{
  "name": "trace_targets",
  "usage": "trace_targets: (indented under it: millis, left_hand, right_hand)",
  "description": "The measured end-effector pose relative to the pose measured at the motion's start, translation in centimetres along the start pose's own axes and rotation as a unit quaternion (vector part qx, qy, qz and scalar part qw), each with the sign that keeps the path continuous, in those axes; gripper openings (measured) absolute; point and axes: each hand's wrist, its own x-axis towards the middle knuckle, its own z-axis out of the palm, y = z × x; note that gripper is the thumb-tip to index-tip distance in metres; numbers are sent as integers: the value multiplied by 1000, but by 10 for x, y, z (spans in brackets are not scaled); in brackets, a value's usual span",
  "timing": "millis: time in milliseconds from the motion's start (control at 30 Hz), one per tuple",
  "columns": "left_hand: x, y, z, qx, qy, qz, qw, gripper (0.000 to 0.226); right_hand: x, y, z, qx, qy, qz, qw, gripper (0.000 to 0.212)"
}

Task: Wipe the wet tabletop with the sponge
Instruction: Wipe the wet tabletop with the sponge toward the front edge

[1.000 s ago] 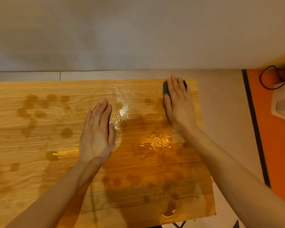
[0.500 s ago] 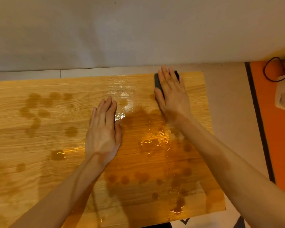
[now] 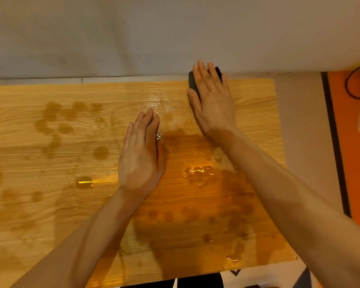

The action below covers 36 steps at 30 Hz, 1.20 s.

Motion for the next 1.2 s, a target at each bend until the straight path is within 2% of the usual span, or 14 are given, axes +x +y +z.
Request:
trace_targets:
  millis: [133,300,367,433,533,600,700,767,833,933,1000,1033,1100,1200]
  left_hand:
    - [-2,1,-1,-5,3,-9,1000,51]
    - [-1,0,-1,-11,-2,-14,1000,53]
    - [-2,2,-1,-15,-1,-15,1000,53]
    - [-3,2,-1,-10,0,-14,1000,54]
    - [-2,0,-1,-2,-8,-11,1000,54]
    - [-2,0,-2,8,-12,-8,1000,55]
    - [-3,1,-2,29,-8,3,1000,52]
    - [-3,2,-1,35,-3,4,999,50]
    - [-3,3,-1,35,1,3,999,50]
    - [-4,3,-1,34,1,3,999,50]
    - [-3,3,-1,35,1,2,999,50]
    - [-3,2,-1,36,2,1,999,50]
    - [-3,2,-2,38,2,-2,999,50]
    - [-4,4,-1,40,-3,0,999,50]
  right_hand:
    - [-50,-15,13,-33,30,4,999,53]
    - [-59,4,-1,-57,-19,-81,995,54]
    - [-58,35,-11,-28,7,-15,999,53]
    - [-70,62,-18,-9,42,89,995,52]
    - [-80,43,-9,-18,72,177,981,54]
    - [-86,4,5,-46,65,145,986,56]
    - [-99,-40,19,-39,18,32,999,57]
    - [-103,-28,11,-37,-10,-39,999,56]
    - [-107,10,-2,-42,-11,-47,998,54]
    - [-118,64,-19,-17,38,111,993,52]
    - [-118,55,-13,-20,69,210,975,53]
    - [-117,39,-7,-23,82,221,972,53]
    - [-117,-5,9,-44,70,161,984,57]
    - [-126,-35,17,1,16,22,1000,57]
